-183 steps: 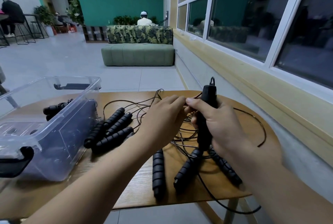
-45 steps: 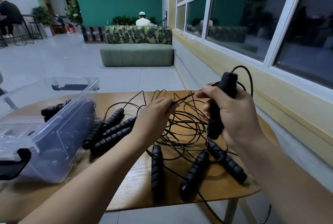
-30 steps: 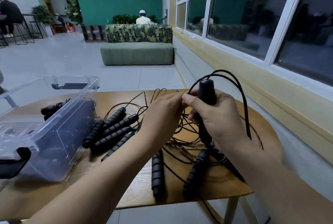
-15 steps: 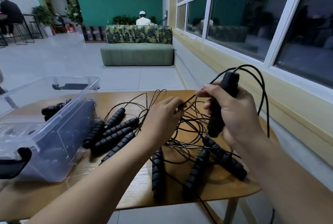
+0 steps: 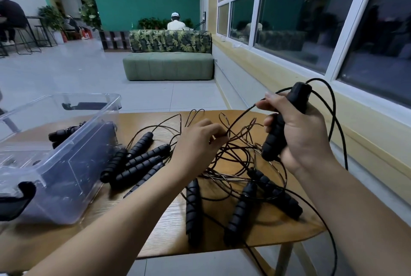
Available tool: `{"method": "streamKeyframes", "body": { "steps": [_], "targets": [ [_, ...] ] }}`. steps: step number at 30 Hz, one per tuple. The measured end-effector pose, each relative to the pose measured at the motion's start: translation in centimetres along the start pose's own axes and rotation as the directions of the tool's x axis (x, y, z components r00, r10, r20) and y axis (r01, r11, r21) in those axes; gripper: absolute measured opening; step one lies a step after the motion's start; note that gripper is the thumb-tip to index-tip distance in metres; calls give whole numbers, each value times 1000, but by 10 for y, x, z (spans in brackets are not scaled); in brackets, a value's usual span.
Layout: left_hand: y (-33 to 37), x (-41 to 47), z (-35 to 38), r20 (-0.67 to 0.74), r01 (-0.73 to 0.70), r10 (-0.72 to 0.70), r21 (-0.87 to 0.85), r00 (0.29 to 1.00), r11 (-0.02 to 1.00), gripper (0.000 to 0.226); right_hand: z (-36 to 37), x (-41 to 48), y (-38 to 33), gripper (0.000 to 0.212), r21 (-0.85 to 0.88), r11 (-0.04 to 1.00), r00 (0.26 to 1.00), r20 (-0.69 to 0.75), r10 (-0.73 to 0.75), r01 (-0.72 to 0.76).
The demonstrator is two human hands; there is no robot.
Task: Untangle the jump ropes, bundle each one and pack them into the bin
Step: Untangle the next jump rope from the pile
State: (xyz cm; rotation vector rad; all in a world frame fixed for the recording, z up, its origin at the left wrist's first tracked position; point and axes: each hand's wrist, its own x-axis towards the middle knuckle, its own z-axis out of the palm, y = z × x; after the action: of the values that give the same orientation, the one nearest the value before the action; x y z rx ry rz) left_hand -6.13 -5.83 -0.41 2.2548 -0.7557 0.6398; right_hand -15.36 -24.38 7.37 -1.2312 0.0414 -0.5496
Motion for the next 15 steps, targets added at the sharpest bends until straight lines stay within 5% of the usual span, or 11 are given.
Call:
{"method": "streamKeyframes", "body": {
  "steps": [9, 15],
  "targets": [
    [21, 3, -5, -151, -155, 160, 44, 975, 987, 7, 11, -5, 31, 12, -342, 938, 986, 164, 2, 55],
    [15, -2, 0, 93, -75, 65, 110, 994, 991, 36, 7, 2, 39, 8, -425, 903, 984, 177, 18, 60]
  ]
}}
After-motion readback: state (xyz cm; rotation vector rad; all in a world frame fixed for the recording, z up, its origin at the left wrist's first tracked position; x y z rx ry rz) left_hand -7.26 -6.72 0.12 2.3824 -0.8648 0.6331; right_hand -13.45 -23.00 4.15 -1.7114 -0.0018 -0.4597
